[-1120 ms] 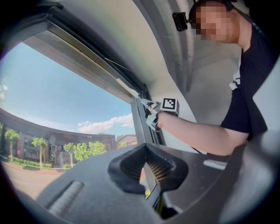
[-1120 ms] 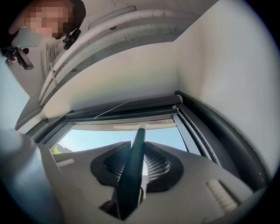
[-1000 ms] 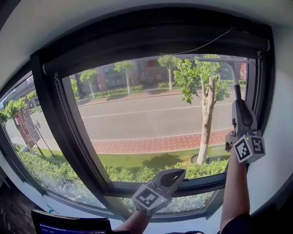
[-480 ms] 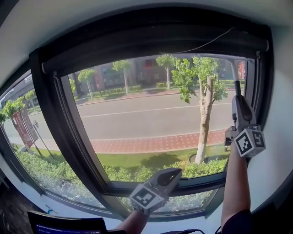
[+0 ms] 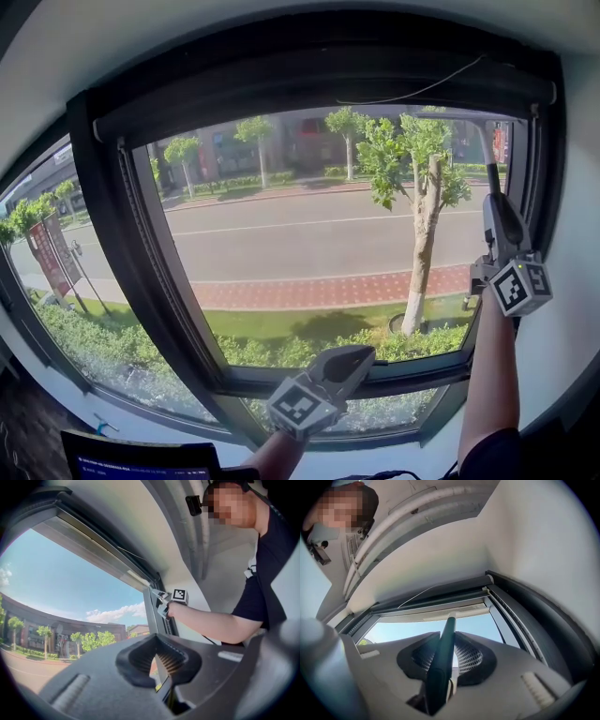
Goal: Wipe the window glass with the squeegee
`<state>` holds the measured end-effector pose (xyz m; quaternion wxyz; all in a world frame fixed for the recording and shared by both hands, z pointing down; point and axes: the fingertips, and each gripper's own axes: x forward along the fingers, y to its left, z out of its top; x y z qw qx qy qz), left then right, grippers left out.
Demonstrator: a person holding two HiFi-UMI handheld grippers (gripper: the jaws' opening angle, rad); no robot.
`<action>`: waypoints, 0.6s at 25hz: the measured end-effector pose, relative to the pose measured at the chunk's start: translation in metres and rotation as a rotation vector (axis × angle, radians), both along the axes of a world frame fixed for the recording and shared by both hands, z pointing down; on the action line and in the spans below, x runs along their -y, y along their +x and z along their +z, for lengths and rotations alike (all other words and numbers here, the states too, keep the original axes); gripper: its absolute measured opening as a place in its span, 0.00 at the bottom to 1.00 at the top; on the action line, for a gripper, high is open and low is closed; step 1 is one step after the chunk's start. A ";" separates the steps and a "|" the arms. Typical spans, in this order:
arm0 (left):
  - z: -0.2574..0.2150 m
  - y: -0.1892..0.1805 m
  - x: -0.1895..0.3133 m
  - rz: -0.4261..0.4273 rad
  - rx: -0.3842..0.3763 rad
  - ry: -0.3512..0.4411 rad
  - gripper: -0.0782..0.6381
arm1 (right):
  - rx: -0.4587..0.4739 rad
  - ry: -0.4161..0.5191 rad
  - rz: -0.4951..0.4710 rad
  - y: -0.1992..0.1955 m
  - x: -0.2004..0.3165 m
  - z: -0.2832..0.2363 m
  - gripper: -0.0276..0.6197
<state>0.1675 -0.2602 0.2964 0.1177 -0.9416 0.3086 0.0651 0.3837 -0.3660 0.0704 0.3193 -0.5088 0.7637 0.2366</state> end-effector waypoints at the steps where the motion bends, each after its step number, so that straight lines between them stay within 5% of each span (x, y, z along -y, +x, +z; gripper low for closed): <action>1: 0.002 0.000 -0.001 -0.003 -0.001 -0.003 0.11 | -0.011 -0.004 0.007 0.001 0.001 0.003 0.20; 15: 0.020 -0.011 -0.014 -0.012 0.004 -0.033 0.11 | -0.015 -0.036 0.023 -0.016 -0.004 0.039 0.19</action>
